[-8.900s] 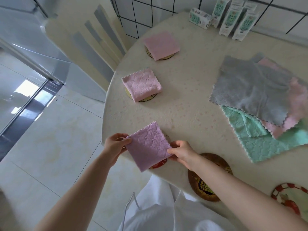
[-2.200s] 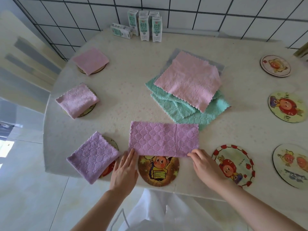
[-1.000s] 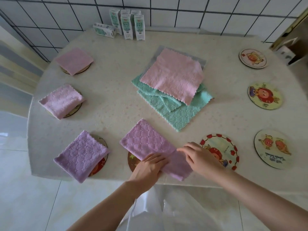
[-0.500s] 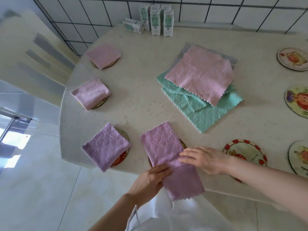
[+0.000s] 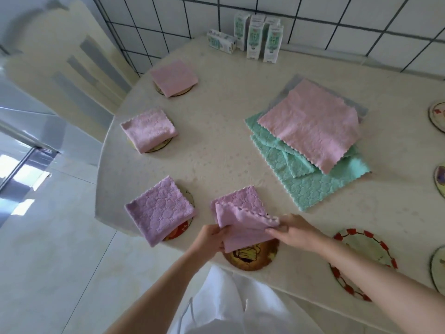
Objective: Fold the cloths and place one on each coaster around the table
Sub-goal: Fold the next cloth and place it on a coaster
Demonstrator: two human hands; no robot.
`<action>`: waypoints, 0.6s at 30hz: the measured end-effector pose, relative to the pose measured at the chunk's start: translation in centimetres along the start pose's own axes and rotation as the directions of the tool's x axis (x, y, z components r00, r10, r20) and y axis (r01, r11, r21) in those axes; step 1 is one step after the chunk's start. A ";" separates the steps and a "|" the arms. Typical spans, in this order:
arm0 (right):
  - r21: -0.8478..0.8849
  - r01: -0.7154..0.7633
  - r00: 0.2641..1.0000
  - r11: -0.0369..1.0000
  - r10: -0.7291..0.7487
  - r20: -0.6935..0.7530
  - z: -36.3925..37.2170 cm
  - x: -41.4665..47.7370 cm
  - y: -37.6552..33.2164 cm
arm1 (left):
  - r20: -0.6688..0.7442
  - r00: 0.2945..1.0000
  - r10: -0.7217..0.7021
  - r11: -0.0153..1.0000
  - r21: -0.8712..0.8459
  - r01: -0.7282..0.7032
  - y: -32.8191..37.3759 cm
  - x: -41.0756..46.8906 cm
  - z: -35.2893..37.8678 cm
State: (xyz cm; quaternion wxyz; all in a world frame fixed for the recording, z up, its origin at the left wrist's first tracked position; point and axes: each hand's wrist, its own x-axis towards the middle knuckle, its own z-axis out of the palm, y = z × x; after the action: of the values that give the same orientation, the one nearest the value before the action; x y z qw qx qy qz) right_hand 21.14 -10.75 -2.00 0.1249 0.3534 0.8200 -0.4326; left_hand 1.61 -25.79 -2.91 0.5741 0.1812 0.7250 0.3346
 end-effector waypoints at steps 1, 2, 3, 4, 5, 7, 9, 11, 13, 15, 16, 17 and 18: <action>0.058 -0.050 0.998 0.997 0.052 -0.029 -0.1 0.5 -0.1 | 0.005 1.000 -0.027 0.998 -0.050 0.027 0.4 0.2 0.0; 0.104 -0.089 0.994 0.991 0.095 -0.053 -0.1 1.1 -0.1 | 0.001 0.998 -0.057 0.994 -0.095 0.057 0.6 0.4 -0.1; 0.123 -0.117 0.989 0.985 0.126 -0.070 0.0 1.7 0.0 | -0.006 0.996 -0.090 0.989 -0.118 0.089 0.7 0.6 -0.1; 0.120 -0.134 0.986 0.984 0.145 -0.080 0.2 2.3 0.1 | -0.014 0.993 -0.120 0.983 -0.143 0.117 0.6 0.7 -0.2; 0.105 -0.147 0.985 0.983 0.156 -0.080 0.3 2.7 0.1 | -0.020 0.989 -0.148 0.975 -0.172 0.143 0.5 0.9 -0.1; 0.081 -0.165 0.984 0.983 0.170 -0.060 0.4 3.2 0.1 | -0.022 0.981 -0.190 0.960 -0.214 0.181 0.2 1.2 -0.1; 0.077 -0.185 0.980 0.980 0.189 -0.056 0.5 3.4 0.0 | -0.021 0.979 -0.204 0.953 -0.232 0.193 0.2 1.2 -0.1; 0.068 -0.190 0.978 0.979 0.194 -0.072 0.5 3.4 -0.3 | -0.014 0.977 -0.214 0.945 -0.256 0.204 0.1 1.3 -0.1; 0.063 -0.195 0.975 0.979 0.200 -0.093 0.5 3.5 -0.5 | -0.007 0.973 -0.231 0.934 -0.281 0.220 0.1 1.3 -0.2; 0.060 -0.209 0.970 0.976 0.215 -0.116 0.7 3.7 -0.6 | -0.008 0.969 -0.246 0.923 -0.306 0.232 0.0 1.4 -0.2; 0.056 -0.219 0.967 0.974 0.225 -0.122 0.7 3.8 -0.6 | -0.010 0.967 -0.256 0.918 -0.314 0.240 -0.1 1.4 -0.2; 0.050 -0.234 0.963 0.971 0.239 -0.124 0.8 3.9 -0.7 | -0.015 0.964 -0.266 0.915 -0.319 0.247 -0.1 1.5 -0.2; 0.046 -0.252 0.959 0.967 0.256 -0.121 0.8 4.0 -0.9 | -0.021 0.961 -0.275 0.912 -0.322 0.254 -0.1 1.5 -0.2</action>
State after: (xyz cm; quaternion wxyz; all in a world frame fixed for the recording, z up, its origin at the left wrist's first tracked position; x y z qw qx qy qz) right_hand 17.58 -9.82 -3.97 0.1221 0.4842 0.7675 -0.4020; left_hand 0.99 -24.98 -4.06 0.6114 -0.0239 0.6982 0.3716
